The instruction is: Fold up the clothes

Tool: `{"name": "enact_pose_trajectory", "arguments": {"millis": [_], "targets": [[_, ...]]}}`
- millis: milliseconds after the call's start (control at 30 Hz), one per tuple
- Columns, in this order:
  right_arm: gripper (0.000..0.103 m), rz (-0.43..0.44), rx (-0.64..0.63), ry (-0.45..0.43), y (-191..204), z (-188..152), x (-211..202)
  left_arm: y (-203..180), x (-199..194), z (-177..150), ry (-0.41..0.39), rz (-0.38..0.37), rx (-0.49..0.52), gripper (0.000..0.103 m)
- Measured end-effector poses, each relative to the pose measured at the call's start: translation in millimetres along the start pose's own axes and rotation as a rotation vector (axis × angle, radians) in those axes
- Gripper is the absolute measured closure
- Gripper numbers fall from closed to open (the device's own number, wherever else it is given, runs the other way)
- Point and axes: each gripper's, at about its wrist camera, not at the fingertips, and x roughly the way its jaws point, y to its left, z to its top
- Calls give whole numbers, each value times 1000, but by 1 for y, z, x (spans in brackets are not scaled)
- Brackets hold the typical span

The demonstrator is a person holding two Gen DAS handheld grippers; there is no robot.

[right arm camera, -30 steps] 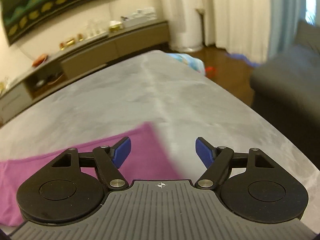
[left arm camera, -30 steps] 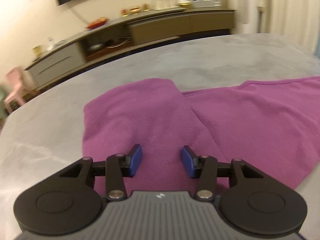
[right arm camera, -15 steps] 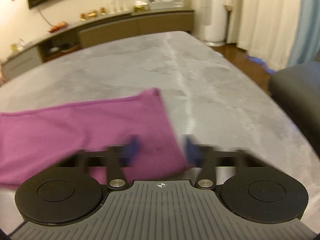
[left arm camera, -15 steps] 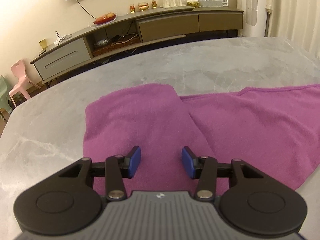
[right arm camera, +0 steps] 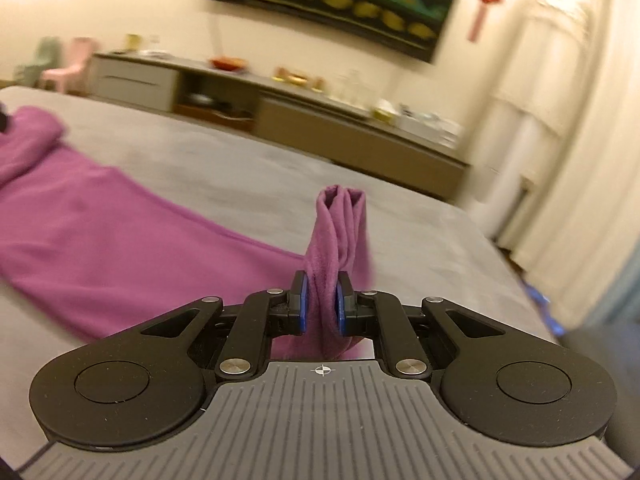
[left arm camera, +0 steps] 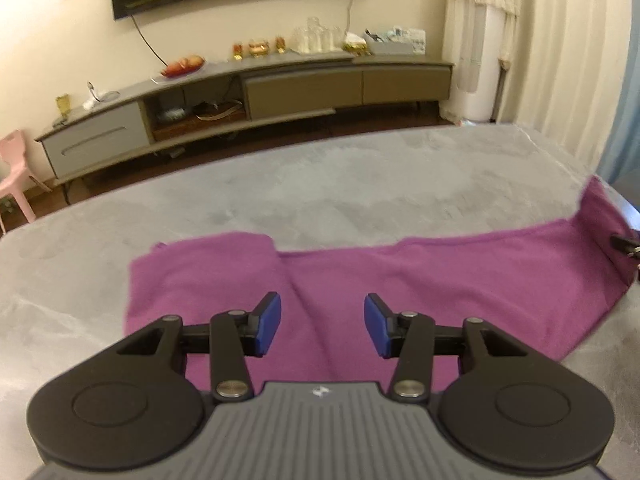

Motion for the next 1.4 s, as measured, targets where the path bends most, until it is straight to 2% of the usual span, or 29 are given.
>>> {"name": "enact_pose_trajectory", "arguments": {"millis": [33, 67, 100, 133, 267, 300, 333, 433, 467, 533, 600, 633, 667, 733, 833, 900, 933, 967, 1000, 1067, 1200, 1300, 1400], "targets": [[82, 45, 1, 10, 9, 0, 5, -4, 3, -1, 11, -15, 0, 56], [61, 90, 3, 22, 17, 0, 10, -9, 6, -2, 22, -30, 0, 56], [53, 132, 14, 44, 17, 1, 4, -13, 10, -2, 33, -45, 0, 56], [49, 151, 57, 34, 9, 4, -1, -18, 12, -3, 41, -66, -2, 56], [53, 225, 235, -8, -28, 17, -22, -37, 12, -8, 39, -179, -28, 56], [54, 219, 298, -22, -52, 15, -38, -43, 12, -8, 33, -213, -45, 55], [56, 210, 329, -4, -62, 10, -39, -51, 14, -7, 31, -243, -67, 54], [81, 189, 419, 52, -92, -5, -38, -80, 26, -1, 30, -289, -111, 54], [82, 221, 408, 103, -88, -9, -26, -93, 32, 1, 28, -289, -117, 54], [81, 280, 336, 214, -67, -23, 5, -112, 46, 5, 43, -307, -161, 53], [81, 251, 285, 176, -65, -23, 4, -128, 63, 8, 69, -353, -255, 50], [80, 258, 316, 173, -70, -21, 4, -136, 72, 10, 80, -370, -292, 46], [70, 259, 372, 154, -80, -21, 3, -143, 79, 11, 91, -380, -315, 45], [60, 241, 449, 129, -94, -24, -6, -159, 91, 15, 115, -384, -329, 45], [60, 235, 533, 142, -110, -33, -7, -180, 106, 18, 144, -393, -317, 43], [58, 247, 579, 156, -116, -37, -1, -191, 111, 18, 132, -383, -302, 42], [57, 253, 591, 160, -119, -38, -3, -195, 113, 19, 122, -372, -298, 45], [55, 252, 597, 158, -122, -37, -7, -197, 114, 20, 118, -361, -303, 55], [54, 251, 603, 154, -123, -36, -10, -198, 114, 20, 120, -355, -313, 89], [52, 258, 620, 147, -126, -34, -15, -198, 110, 20, 110, -351, -333, 93], [48, 285, 643, 137, -127, -32, -25, -187, 85, 15, 24, -330, -392, 93], [49, 305, 609, 138, -120, -30, -26, -175, 76, 11, 25, -267, -398, 93], [65, 336, 555, 197, -107, -34, -19, -175, 80, 7, 54, -187, -344, 92]]}}
